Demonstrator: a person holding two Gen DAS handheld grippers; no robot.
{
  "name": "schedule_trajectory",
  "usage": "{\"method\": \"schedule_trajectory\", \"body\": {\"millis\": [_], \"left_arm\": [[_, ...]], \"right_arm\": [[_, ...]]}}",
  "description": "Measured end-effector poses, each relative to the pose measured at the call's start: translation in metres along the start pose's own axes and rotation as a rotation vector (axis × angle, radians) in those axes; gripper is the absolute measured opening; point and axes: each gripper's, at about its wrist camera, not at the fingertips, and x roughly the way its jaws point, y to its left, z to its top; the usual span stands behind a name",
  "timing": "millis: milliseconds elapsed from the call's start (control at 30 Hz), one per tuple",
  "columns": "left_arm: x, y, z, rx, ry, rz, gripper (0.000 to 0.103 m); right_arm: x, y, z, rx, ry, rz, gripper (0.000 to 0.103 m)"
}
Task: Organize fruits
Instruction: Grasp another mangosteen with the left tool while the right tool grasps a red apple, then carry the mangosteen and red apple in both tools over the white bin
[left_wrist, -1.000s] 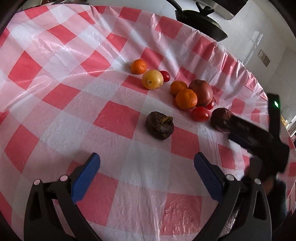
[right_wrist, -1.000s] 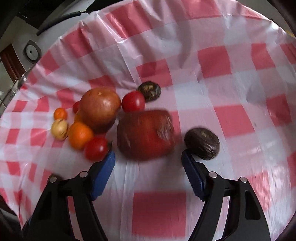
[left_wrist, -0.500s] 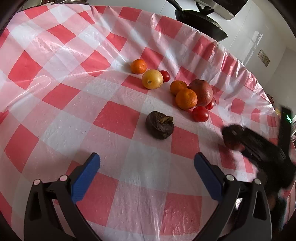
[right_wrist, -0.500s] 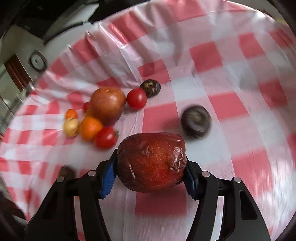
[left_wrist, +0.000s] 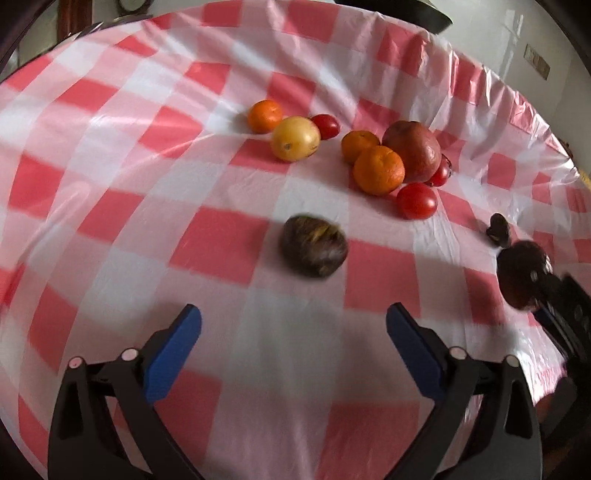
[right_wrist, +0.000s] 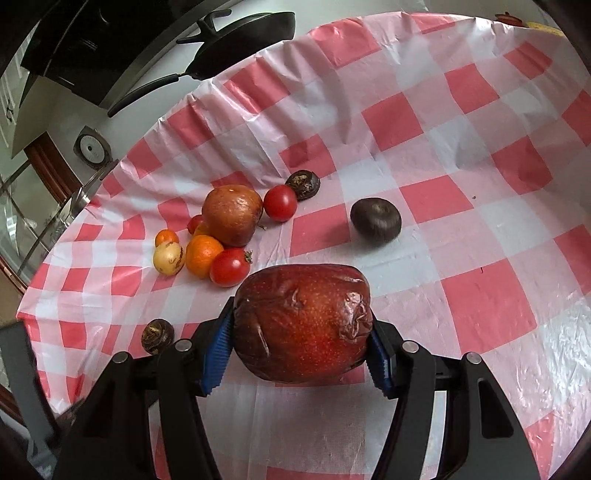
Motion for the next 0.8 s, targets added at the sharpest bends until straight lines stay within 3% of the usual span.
{"method": "schedule_trajectory", "body": {"millis": [133, 167, 200, 300, 400, 500, 800], "left_arm": [[0.018, -0.017, 0.018, 0.072, -0.006, 0.071, 0.075], [0.019, -0.019, 0.021, 0.085, -0.014, 0.079, 0.056], [0.018, -0.020, 0.022, 0.111, -0.031, 0.056, 0.043], [0.008, -0.015, 0.015, 0.119, -0.054, 0.025, 0.043], [-0.015, -0.006, 0.002, 0.110, -0.129, 0.037, 0.043], [-0.028, 0.006, -0.009, 0.055, -0.143, 0.007, 0.043], [-0.074, 0.030, -0.046, -0.040, -0.191, 0.012, 0.043]], "right_arm": [[-0.002, -0.001, 0.000, -0.001, -0.011, 0.004, 0.061], [-0.002, -0.001, 0.000, -0.002, -0.012, 0.006, 0.061], [-0.002, -0.001, -0.001, 0.000, -0.014, 0.009, 0.061], [-0.004, -0.002, -0.001, 0.006, -0.018, 0.015, 0.061], [-0.004, -0.001, -0.001, 0.001, -0.019, 0.013, 0.061], [-0.003, -0.001, 0.000, 0.005, -0.017, 0.011, 0.061], [-0.001, -0.003, 0.001, 0.019, -0.016, -0.032, 0.061]]}}
